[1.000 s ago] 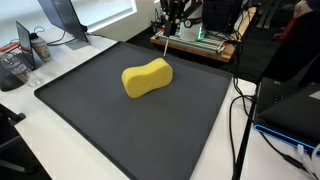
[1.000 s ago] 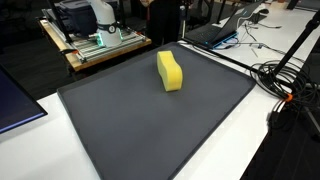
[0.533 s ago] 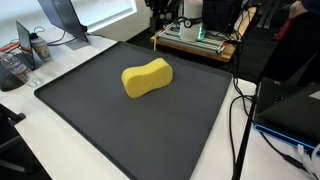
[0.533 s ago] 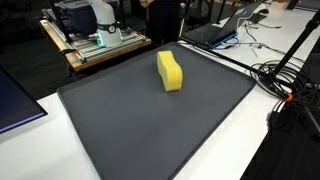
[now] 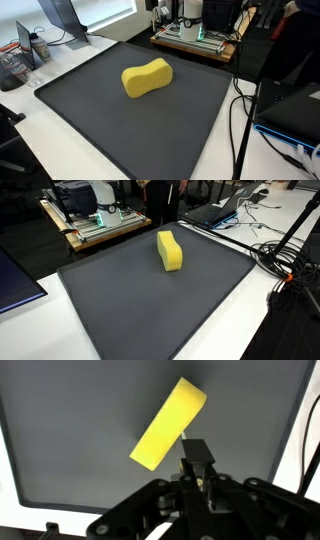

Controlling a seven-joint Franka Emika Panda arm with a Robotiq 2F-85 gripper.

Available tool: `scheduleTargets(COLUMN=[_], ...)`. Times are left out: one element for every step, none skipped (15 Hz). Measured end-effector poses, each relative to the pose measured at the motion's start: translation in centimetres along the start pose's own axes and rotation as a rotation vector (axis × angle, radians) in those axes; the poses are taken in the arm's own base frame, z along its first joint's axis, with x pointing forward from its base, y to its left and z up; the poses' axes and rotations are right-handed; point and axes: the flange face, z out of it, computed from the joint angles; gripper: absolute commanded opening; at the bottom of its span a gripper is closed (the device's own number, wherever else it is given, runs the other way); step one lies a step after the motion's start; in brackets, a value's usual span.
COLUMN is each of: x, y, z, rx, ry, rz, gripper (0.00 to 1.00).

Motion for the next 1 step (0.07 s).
scheduleTargets(x=[-0.51], y=[0.92], z=[-0.68], rx=[0.007], ry=[-0.006], rz=[-0.014], gripper=[0.03])
